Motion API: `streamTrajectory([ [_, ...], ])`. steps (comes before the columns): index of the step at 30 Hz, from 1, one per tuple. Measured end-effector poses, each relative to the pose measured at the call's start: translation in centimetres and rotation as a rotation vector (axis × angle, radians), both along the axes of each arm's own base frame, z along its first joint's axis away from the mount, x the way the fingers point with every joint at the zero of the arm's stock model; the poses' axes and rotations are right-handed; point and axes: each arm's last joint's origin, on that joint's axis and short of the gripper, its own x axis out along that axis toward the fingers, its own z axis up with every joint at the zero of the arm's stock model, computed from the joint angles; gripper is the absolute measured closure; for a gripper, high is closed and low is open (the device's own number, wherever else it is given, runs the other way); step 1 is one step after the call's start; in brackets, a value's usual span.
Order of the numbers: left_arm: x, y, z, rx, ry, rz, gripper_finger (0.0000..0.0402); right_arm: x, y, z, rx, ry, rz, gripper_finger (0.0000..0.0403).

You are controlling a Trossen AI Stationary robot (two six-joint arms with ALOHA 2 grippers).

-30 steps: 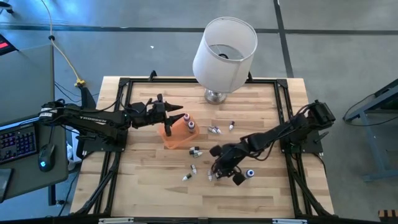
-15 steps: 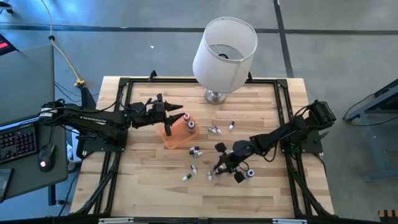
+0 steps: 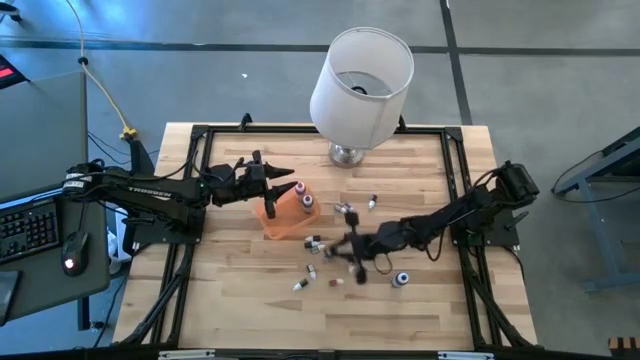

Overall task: Pick & Place food coloring
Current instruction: Put the large black food coloring bottle into the bin

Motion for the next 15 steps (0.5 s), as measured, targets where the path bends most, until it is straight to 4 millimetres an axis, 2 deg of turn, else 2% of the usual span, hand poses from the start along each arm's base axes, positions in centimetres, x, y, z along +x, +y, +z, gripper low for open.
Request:
streamTrajectory([
  [3,0.0,0.0,0.0,-0.003,0.0,-0.001,0.0243,1.0,-1.5,1.5,-0.08,-0.051,-0.203,0.0367],
  [7,0.0,0.0,0.0,-0.006,0.002,-0.002,0.0243,2.2,-3.9,2.4,-0.017,-0.079,-0.186,0.037],
  [11,0.0,0.0,-0.1,-0.006,0.006,-0.003,0.0243,2.8,-6.5,1.7,0.09,-0.061,-0.176,0.0368],
  [15,0.0,0.0,-0.1,-0.006,0.006,-0.003,0.0243,3.2,-8.1,0.8,0.111,-0.037,-0.199,0.0364],
])
